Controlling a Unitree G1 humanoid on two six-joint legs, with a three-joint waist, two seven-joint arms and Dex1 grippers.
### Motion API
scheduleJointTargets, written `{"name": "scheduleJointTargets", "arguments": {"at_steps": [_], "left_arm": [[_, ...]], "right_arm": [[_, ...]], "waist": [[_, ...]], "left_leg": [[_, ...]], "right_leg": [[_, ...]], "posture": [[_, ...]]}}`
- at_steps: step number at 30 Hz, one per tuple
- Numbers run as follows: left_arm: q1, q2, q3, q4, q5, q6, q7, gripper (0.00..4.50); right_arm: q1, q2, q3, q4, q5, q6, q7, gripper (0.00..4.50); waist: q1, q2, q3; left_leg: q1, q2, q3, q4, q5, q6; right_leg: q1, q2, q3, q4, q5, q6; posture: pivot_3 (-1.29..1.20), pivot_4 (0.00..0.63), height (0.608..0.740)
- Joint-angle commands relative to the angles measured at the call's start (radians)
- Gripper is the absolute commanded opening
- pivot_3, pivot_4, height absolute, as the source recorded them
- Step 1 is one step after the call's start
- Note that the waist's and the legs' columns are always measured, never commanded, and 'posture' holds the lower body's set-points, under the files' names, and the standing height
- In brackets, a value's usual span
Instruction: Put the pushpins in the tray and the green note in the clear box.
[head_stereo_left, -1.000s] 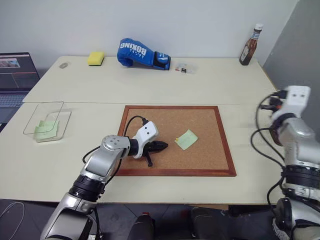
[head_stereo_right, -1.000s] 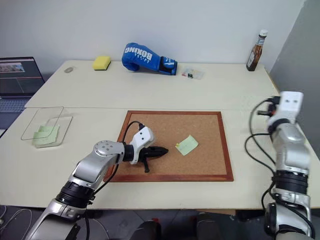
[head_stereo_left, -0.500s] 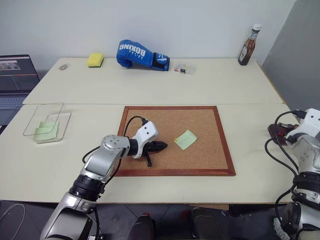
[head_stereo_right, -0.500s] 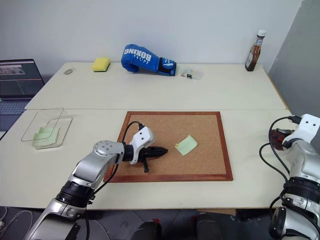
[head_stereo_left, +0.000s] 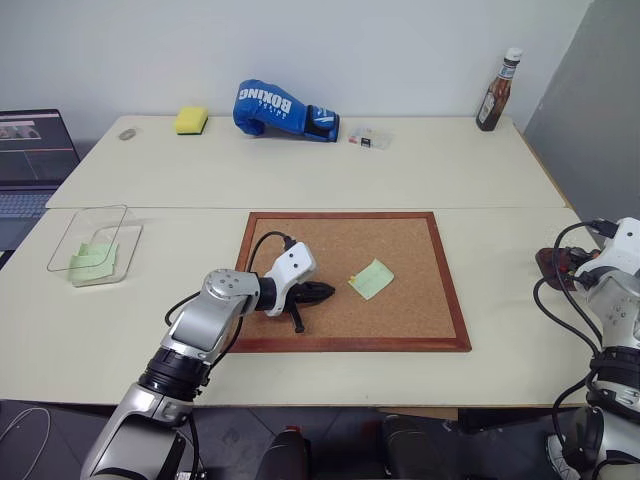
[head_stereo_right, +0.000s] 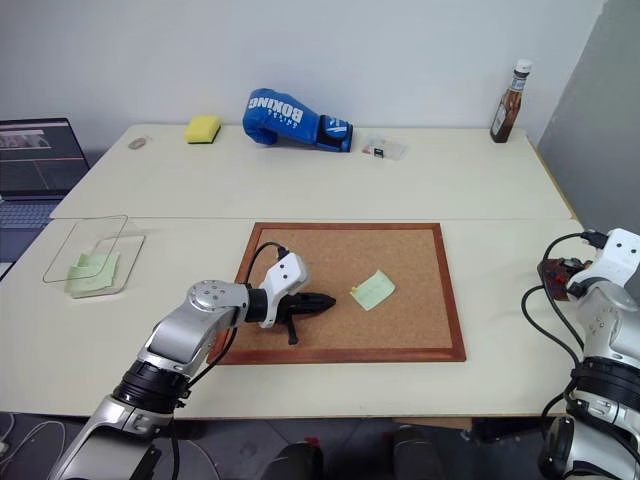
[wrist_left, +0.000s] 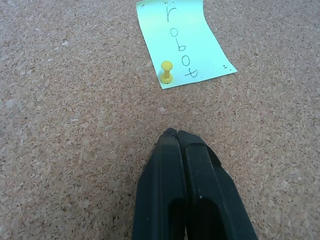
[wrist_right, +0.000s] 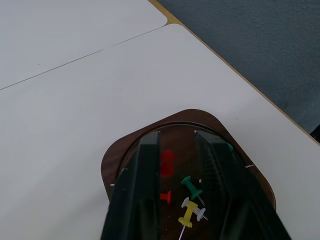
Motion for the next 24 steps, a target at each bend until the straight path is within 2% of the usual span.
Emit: {"name": "scheduleJointTargets", "arguments": {"at_steps": [1,12,16,19,24], "left_arm": [[0.050,0.002,-0.069,0.053,0.035,0.041,-0.013,0.00],[0.057,0.004,-0.066,0.048,0.032,0.042,-0.011,0.00],[0.060,0.007,-0.066,0.047,0.032,0.041,-0.014,0.00],[0.062,0.009,-0.067,0.045,0.033,0.043,-0.015,0.00],[0.058,0.012,-0.066,0.050,0.035,0.041,-0.015,0.00]], "right_arm": [[-0.014,-0.017,-0.004,-0.007,0.003,-0.031,0.009,2.08],[-0.021,-0.026,0.023,0.013,-0.019,-0.057,0.016,4.44],[0.003,-0.044,0.084,-0.034,-0.051,-0.107,0.060,4.48],[0.047,-0.062,0.180,-0.135,-0.074,-0.176,0.158,4.48],[0.134,-0.057,0.379,-0.399,0.031,-0.233,0.483,4.48]], "waist": [[0.000,0.000,0.000],[0.000,0.000,0.000],[0.000,0.000,0.000],[0.000,0.000,0.000],[-0.002,0.001,-0.001]], "left_leg": [[0.000,0.000,0.000,0.000,0.000,0.000],[0.000,0.000,0.000,0.000,0.000,0.000],[0.000,0.000,0.000,0.000,0.000,0.000],[0.000,0.000,0.000,0.000,0.000,0.000],[0.000,0.000,-0.001,0.000,0.000,0.000]], "right_leg": [[0.000,0.000,0.000,0.000,0.000,0.000],[0.000,0.000,0.000,0.000,0.000,-0.001],[0.000,0.000,0.000,0.000,0.000,-0.001],[0.000,0.000,0.000,0.000,0.000,0.000],[0.000,0.000,0.000,0.000,-0.001,0.001]], "posture": [[0.00,0.150,0.740],[0.00,0.150,0.740],[0.00,0.150,0.740],[0.00,0.150,0.740],[0.00,0.150,0.740]]}}
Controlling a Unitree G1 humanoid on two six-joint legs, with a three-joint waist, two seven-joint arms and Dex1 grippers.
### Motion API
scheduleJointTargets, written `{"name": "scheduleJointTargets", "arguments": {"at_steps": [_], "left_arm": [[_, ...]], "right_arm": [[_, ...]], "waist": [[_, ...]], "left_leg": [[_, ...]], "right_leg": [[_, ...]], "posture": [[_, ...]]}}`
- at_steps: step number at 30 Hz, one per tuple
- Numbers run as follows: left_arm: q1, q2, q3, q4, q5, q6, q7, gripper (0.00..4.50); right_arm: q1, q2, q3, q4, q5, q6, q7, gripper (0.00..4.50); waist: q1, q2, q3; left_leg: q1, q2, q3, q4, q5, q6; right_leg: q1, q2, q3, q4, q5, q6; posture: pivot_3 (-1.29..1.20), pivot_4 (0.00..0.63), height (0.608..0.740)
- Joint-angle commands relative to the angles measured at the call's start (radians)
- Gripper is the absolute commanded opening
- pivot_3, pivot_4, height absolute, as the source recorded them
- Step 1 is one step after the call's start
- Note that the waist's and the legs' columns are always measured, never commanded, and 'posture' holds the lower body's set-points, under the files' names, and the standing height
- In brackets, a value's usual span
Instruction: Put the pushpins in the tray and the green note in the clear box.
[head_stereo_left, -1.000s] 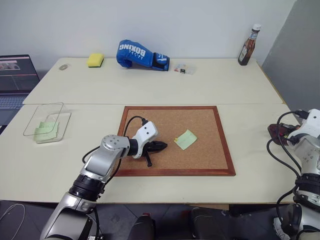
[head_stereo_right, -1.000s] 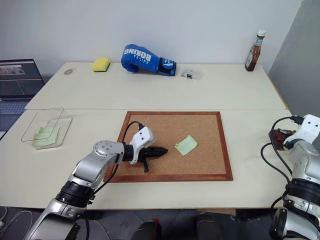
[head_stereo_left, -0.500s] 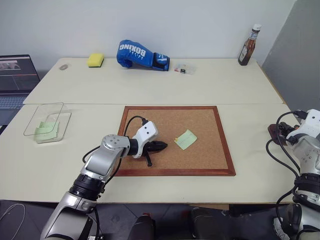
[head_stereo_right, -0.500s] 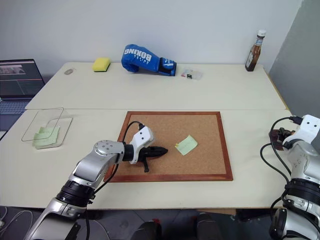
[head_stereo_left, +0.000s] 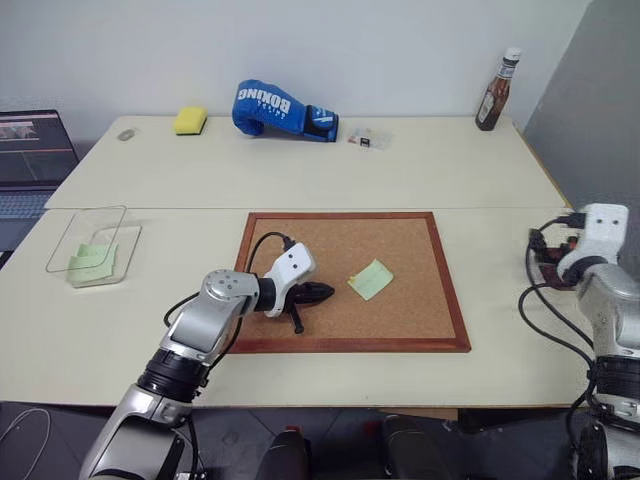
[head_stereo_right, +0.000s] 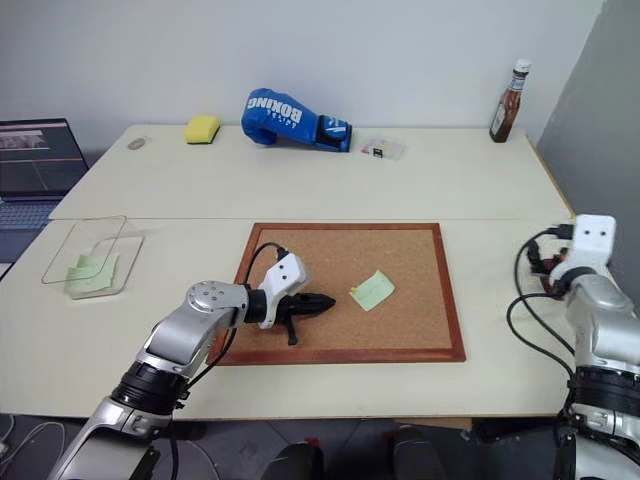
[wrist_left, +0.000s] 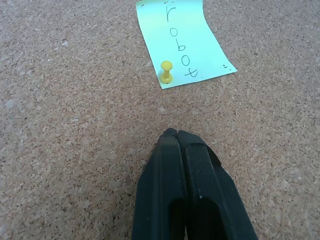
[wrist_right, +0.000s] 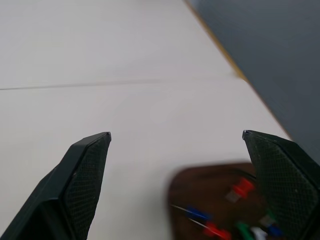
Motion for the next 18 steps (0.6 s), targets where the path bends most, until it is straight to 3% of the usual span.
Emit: {"name": "scheduleJointTargets", "arguments": {"at_steps": [1,8,18], "left_arm": [[0.048,0.004,-0.067,0.061,0.036,0.040,-0.015,0.00],[0.029,-0.004,-0.063,0.077,0.032,0.043,-0.014,0.00],[0.031,-0.004,-0.048,0.070,0.027,0.054,-0.002,0.00]], "right_arm": [[0.045,-0.006,0.155,-0.231,0.096,-0.042,0.260,4.48],[0.030,0.049,0.387,-0.303,0.132,-0.044,0.464,4.48],[-0.081,0.193,0.579,-0.054,-0.014,-0.180,0.520,4.48]], "waist": [[0.000,0.000,0.000],[0.001,-0.002,0.001],[0.002,-0.003,0.001]], "left_leg": [[0.000,0.000,0.000,0.000,0.000,0.000],[0.000,0.000,-0.002,0.001,0.000,0.000],[0.000,0.000,-0.002,0.001,0.000,0.000]], "right_leg": [[0.000,0.000,0.000,0.000,0.000,0.000],[0.000,0.000,-0.001,0.000,-0.001,-0.001],[0.000,0.000,-0.002,0.000,-0.001,-0.001]], "posture": [[0.00,0.150,0.740],[0.00,0.150,0.740],[0.00,0.150,0.740]]}}
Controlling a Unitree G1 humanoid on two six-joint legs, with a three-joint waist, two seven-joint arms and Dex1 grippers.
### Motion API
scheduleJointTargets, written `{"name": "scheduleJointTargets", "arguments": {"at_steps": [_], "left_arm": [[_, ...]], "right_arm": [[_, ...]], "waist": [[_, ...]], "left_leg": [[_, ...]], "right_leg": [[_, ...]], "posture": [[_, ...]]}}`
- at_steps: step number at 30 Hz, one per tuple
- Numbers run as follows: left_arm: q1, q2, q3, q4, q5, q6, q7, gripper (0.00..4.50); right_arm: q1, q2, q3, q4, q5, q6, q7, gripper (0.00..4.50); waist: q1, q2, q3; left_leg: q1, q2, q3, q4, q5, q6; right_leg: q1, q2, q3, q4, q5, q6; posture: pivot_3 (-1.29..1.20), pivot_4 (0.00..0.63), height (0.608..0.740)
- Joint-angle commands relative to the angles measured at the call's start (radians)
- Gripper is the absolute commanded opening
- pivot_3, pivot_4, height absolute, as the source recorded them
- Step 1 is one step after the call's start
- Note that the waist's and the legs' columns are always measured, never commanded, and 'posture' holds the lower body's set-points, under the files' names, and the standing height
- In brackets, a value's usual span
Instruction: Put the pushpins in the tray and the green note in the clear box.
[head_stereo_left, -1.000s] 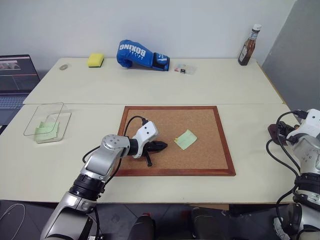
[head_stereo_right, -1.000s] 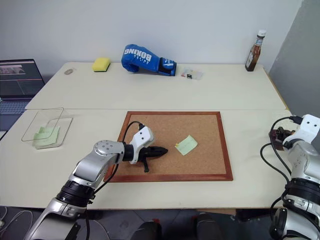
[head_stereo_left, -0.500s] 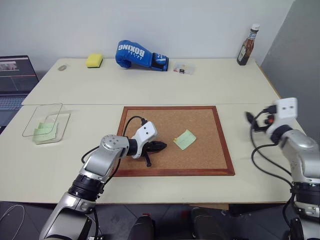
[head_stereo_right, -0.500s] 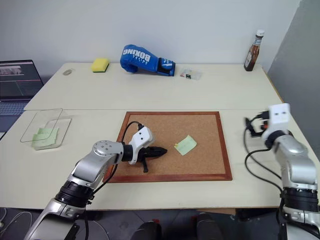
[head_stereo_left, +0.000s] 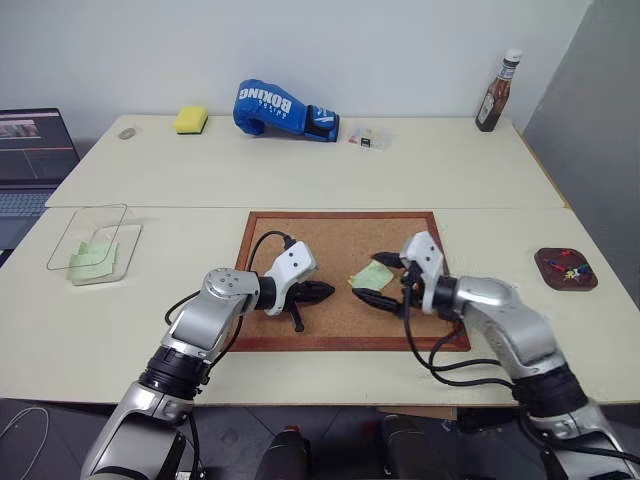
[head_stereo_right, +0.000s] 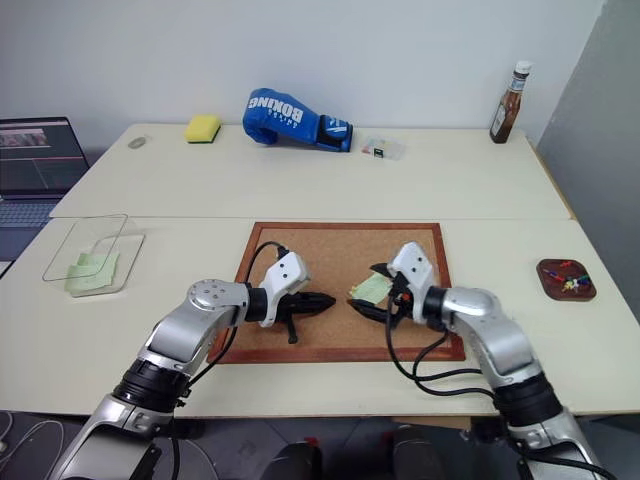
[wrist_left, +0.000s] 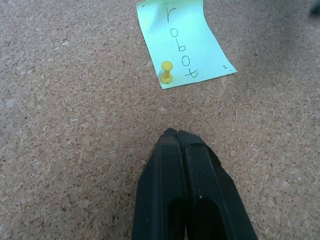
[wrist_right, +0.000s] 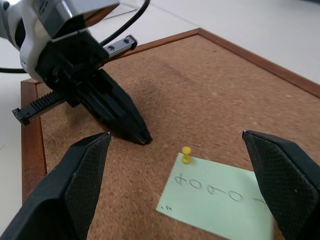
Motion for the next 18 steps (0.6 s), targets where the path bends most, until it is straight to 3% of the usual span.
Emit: {"name": "scheduleJointTargets", "arguments": {"at_steps": [1,5,18], "left_arm": [[0.044,0.003,-0.046,0.053,0.026,0.056,-0.001,0.00],[0.044,0.003,-0.045,0.052,0.025,0.059,0.003,0.00],[0.049,0.004,-0.045,0.048,0.029,0.056,0.009,0.00]], "right_arm": [[-0.046,0.043,0.032,0.094,-0.053,-0.077,0.012,4.48],[-0.079,0.084,0.046,0.199,-0.095,-0.130,0.011,4.48],[-0.127,0.138,0.025,0.359,-0.167,-0.216,0.000,1.88]], "waist": [[0.001,0.000,0.000],[0.001,0.000,0.000],[0.001,0.000,0.000]], "left_leg": [[0.000,0.000,0.000,0.000,0.000,0.000],[0.000,0.000,0.000,0.000,0.000,0.000],[0.000,0.000,-0.001,0.000,0.000,0.000]], "right_leg": [[0.000,0.000,0.000,0.000,0.000,0.001],[0.000,0.000,0.000,0.000,0.002,0.003],[0.000,0.000,0.000,0.001,0.002,0.003]], "posture": [[0.00,0.150,0.740],[0.00,0.150,0.740],[0.00,0.150,0.740]]}}
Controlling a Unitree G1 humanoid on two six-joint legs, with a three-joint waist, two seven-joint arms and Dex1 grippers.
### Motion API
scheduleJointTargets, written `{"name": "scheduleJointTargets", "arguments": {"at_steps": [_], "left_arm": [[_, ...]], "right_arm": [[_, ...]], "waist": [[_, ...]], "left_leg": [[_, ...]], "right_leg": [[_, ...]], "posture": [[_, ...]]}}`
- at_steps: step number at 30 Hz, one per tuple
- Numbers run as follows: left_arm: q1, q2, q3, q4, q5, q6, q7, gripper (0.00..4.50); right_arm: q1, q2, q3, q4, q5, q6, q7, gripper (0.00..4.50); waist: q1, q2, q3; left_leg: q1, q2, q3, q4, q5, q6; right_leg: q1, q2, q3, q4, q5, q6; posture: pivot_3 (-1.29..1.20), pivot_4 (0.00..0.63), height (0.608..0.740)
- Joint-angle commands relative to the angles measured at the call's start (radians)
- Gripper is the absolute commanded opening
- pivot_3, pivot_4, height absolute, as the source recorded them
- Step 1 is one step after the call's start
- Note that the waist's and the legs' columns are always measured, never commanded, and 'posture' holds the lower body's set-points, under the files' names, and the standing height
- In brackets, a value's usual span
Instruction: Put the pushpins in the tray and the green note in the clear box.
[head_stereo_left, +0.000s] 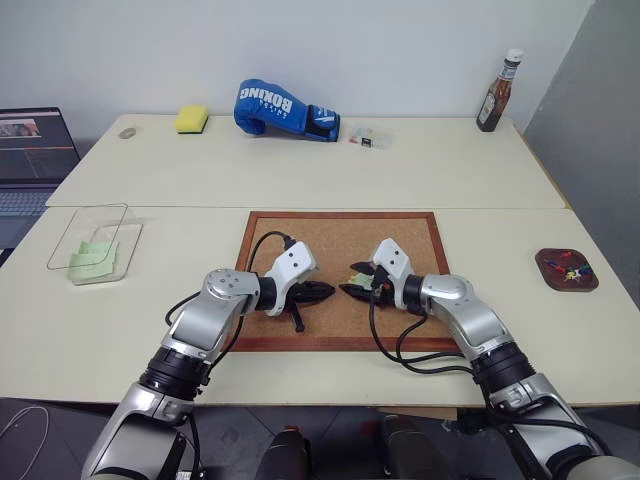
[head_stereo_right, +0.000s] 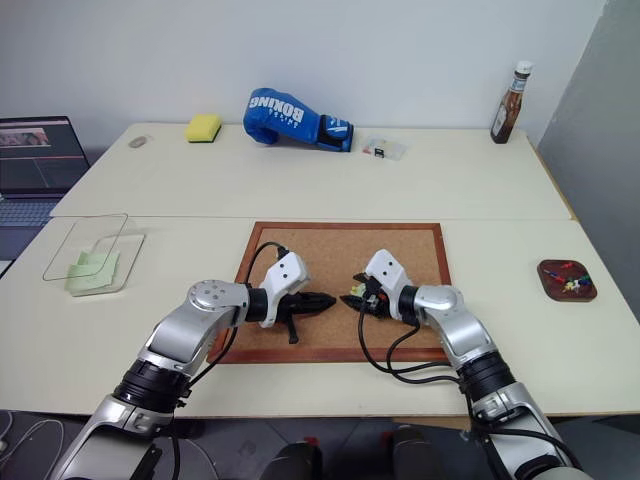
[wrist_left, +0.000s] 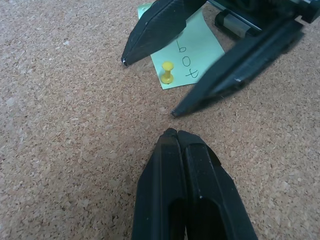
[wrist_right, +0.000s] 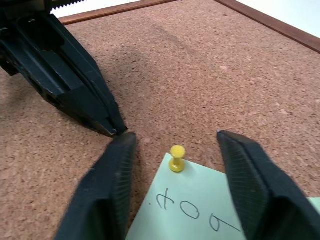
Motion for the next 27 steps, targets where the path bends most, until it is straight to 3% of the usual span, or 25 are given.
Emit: {"name": "scheduleJointTargets", "arguments": {"at_steps": [1,9,27], "left_arm": [[0.046,0.006,-0.048,0.049,0.032,0.054,0.004,0.00],[0.039,0.003,-0.052,0.058,0.036,0.051,0.006,0.00],[0.063,-0.001,-0.054,0.045,0.029,0.054,0.013,0.00]], "right_arm": [[-0.012,0.014,-0.021,0.003,-0.002,-0.013,0.003,1.71],[-0.005,0.013,-0.032,-0.008,0.000,-0.015,0.016,0.07],[-0.034,-0.007,-0.196,-0.252,0.131,0.170,-0.039,0.07]], "waist": [[0.000,0.000,0.000],[0.000,0.000,0.000],[0.002,0.000,0.000]], "left_leg": [[0.000,0.000,0.000,0.000,0.000,0.000],[0.000,0.000,0.000,0.000,0.000,0.000],[0.000,0.000,-0.002,0.000,0.000,0.000]], "right_leg": [[0.000,0.000,0.000,0.000,0.000,0.000],[0.000,0.000,0.000,0.000,0.000,0.000],[0.000,0.000,-0.001,0.000,0.000,0.000]], "posture": [[0.00,0.150,0.740],[0.00,0.150,0.740],[0.00,0.150,0.740]]}}
